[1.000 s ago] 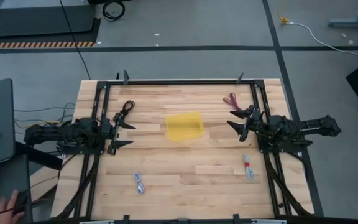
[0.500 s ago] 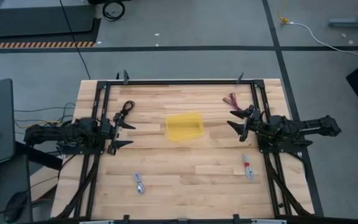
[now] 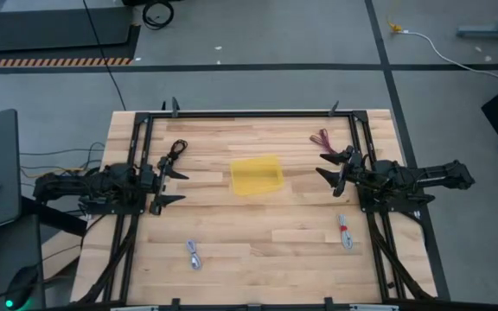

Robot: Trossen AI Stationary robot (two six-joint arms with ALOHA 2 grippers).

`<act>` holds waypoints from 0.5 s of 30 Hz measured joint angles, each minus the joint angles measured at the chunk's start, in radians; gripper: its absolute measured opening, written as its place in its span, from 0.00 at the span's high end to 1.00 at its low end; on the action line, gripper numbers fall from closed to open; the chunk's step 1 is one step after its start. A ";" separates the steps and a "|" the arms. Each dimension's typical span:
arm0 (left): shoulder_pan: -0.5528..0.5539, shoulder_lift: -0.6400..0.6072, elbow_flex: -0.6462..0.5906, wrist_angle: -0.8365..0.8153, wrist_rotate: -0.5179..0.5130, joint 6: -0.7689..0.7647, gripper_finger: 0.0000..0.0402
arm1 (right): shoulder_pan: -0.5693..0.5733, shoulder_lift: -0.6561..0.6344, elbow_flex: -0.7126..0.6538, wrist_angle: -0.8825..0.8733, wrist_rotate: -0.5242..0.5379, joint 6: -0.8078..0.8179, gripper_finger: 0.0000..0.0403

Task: Pick and place USB-C Cables

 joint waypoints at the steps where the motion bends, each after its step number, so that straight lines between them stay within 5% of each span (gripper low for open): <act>1: 0.000 0.000 0.000 0.001 0.000 -0.001 0.26 | 0.000 0.000 0.000 0.000 0.000 0.000 0.29; 15: 0.000 0.000 0.000 0.199 0.000 -0.255 0.26 | 0.000 0.000 0.000 0.000 0.000 0.000 0.29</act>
